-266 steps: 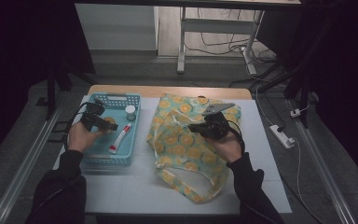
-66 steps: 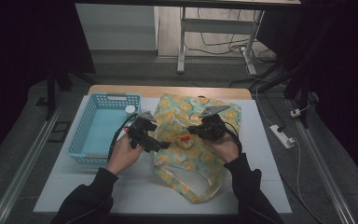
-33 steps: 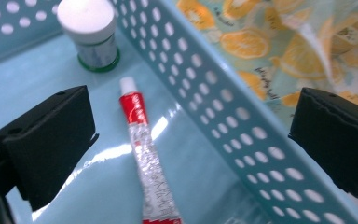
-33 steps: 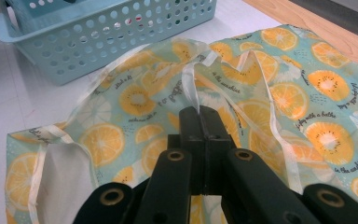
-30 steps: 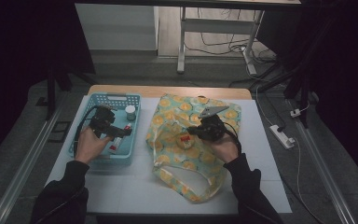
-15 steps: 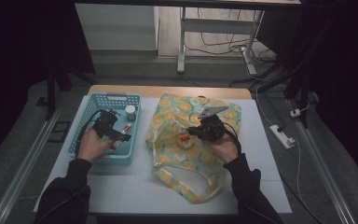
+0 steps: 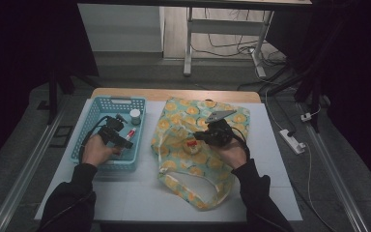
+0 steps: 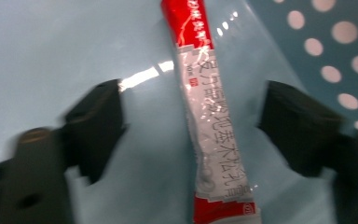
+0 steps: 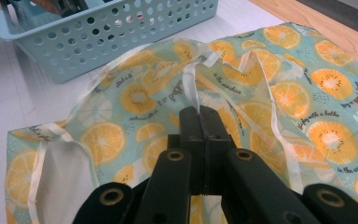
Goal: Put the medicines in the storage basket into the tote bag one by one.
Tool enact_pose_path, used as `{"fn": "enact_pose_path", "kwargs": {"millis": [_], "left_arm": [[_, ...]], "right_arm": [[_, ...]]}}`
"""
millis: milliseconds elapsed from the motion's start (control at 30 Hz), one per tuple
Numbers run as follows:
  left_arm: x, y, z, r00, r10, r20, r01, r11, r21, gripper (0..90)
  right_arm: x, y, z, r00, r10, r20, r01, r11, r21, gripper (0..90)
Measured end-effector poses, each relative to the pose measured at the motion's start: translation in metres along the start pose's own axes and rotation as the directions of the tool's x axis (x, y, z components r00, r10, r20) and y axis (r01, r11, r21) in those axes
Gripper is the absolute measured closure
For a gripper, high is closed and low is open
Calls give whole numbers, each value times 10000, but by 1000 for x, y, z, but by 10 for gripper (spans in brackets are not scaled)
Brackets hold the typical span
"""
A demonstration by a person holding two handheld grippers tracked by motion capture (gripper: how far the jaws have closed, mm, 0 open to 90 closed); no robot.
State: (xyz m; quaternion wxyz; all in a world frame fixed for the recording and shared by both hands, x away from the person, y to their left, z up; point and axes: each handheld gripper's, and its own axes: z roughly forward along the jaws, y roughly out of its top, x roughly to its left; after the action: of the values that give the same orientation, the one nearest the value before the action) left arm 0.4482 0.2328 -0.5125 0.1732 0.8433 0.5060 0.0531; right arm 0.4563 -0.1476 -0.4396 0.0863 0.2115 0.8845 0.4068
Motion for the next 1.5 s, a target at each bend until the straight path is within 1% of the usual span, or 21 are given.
{"fn": "enact_pose_path", "kwargs": {"millis": [67, 100, 133, 200, 267, 300, 433, 500, 667, 700, 767, 833, 933, 967, 1033, 1067, 1133, 1233, 1267, 1400, 1500], "left_arm": [[-1, 0, 1, 10000, 46, 69, -47, 9999, 91, 395], [-1, 0, 1, 10000, 65, 44, -66, 9999, 154, 434], [-1, 0, 1, 10000, 75, -43, -74, 9999, 154, 459], [-1, 0, 0, 10000, 26, 91, -27, 10000, 92, 527], [0, 0, 0, 9999, 16, 143, -17, 10000, 63, 569], [0, 0, 0, 9998, 6, 209, -7, 10000, 52, 605], [1, 0, 0, 9995, -88, 301, 87, 10000, 39, 710], [0, 0, 0, 9995, -106, 287, 105, 9999, 56, 722], [1, 1, -1, 9990, -304, 324, 299, 9994, 151, 727], [1, 1, -1, 9991, -322, 278, 318, 9994, 153, 727], [0, 1, -2, 9993, -340, 156, 339, 9994, 80, 728], [-1, 1, -5, 9991, -417, 44, 418, 9990, -128, 728], [1, 1, -9, 9985, -526, 181, 532, 9979, -382, 728], [1, 1, -11, 9982, -579, 158, 586, 9972, -465, 728], [2, 1, -15, 9974, -638, 342, 662, 9951, -730, 729], [2, 0, -17, 9973, -626, 388, 657, 9942, -847, 729], [2, 1, -20, 9966, -564, 602, 615, 9943, -872, 728], [1, 1, -26, 9970, -384, 665, 448, 9942, -978, 729], [2, 0, -28, 9966, -430, 699, 501, 9935, -1026, 729], [2, -1, -36, 9963, -336, 790, 436, 9907, -1287, 728], [1, -2, -43, 9958, -338, 848, 465, 9871, -1532, 729]], "right_arm": [[0, 0, 0, 10000, 14, 1, -14, 10000, -10, 898], [0, 0, 0, 10000, 22, 0, -22, 10000, -6, 898], [-1, 0, 0, 10000, 25, 6, -25, 10000, -4, 898], [-1, 0, 0, 10000, 24, 9, -24, 10000, -3, 898], [-1, 0, 0, 10000, 24, 6, -24, 10000, -7, 898], [0, 0, 0, 10000, 24, 7, -24, 10000, -9, 898], [0, 0, 0, 10000, 17, 12, -17, 10000, -9, 898], [0, 0, 0, 10000, 8, 15, -8, 10000, -11, 898], [0, 0, 0, 10000, 8, 24, -8, 10000, -24, 898], [0, 0, -1, 10000, 4, 26, -4, 10000, -21, 898], [0, 0, -1, 10000, 7, 30, -7, 10000, -34, 898], [0, 0, -1, 10000, 6, 35, -6, 10000, -44, 898], [0, 0, -1, 10000, 11, 46, -10, 10000, -49, 898], [0, 0, -1, 10000, 12, 49, -11, 10000, -58, 898], [0, 0, -2, 10000, -28, 55, 28, 10000, -89, 898], [0, 0, -2, 10000, -29, 58, 30, 9999, -106, 898], [0, 1, -2, 10000, -32, 63, 33, 9999, -122, 898], [0, 1, -2, 10000, -38, 71, 39, 9999, -132, 898], [0, 1, -2, 10000, -43, 71, 44, 9999, -135, 898], [1, 1, -2, 10000, -41, 77, 42, 9999, -166, 898], [1, 1, -2, 10000, -31, 89, 33, 9998, -186, 898]]}}
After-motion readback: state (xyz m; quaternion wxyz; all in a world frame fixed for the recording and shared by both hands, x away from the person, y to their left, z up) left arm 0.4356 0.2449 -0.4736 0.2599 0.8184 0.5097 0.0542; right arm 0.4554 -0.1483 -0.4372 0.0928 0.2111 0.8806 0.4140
